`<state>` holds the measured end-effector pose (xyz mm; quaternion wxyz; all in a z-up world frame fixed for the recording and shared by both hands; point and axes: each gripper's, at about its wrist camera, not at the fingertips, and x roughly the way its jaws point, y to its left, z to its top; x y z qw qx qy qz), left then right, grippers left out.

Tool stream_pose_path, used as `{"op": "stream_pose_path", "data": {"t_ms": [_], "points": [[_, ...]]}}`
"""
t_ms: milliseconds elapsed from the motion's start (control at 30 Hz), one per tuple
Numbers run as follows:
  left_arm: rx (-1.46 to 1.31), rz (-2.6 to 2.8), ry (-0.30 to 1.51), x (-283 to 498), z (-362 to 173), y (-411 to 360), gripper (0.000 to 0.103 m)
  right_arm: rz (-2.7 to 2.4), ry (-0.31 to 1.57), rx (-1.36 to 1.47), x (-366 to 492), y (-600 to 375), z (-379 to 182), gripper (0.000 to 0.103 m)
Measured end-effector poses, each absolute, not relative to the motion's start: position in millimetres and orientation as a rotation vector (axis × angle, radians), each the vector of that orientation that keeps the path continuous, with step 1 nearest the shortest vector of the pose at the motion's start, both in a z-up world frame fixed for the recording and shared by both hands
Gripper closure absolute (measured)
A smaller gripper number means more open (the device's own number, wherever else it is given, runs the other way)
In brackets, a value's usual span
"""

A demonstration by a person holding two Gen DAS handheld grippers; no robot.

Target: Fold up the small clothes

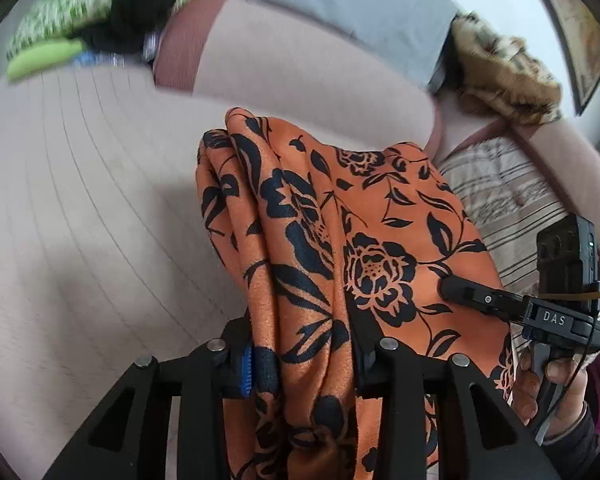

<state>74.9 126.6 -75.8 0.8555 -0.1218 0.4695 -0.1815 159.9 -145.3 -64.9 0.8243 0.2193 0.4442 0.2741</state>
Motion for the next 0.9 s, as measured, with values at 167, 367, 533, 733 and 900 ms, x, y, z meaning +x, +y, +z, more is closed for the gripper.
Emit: {"op": "stream_pose_path", "data": {"t_ms": [167,367,533,733,900], "points": [[-0.233,-0.334,1.094,77,-116,130,0.042,0.438,1.072,0.487,169,-161,-131,0.059],[-0.073,-0.243,0.981,38,-74,157,0.036,0.333,0.988,0.482,155,-175,-109,0.040],[-0.039,-0.221,0.956,19,-75,178,0.036,0.424,0.871,0.475,143,-166,-65,0.036],[-0.067,-0.201,1.041,23,-102,180,0.032,0.455,1.054,0.526,177,-147,-115,0.030],[-0.040,-0.208,0.969,16,-81,183,0.032,0.498,0.957,0.487,176,-144,-80,0.029]]}}
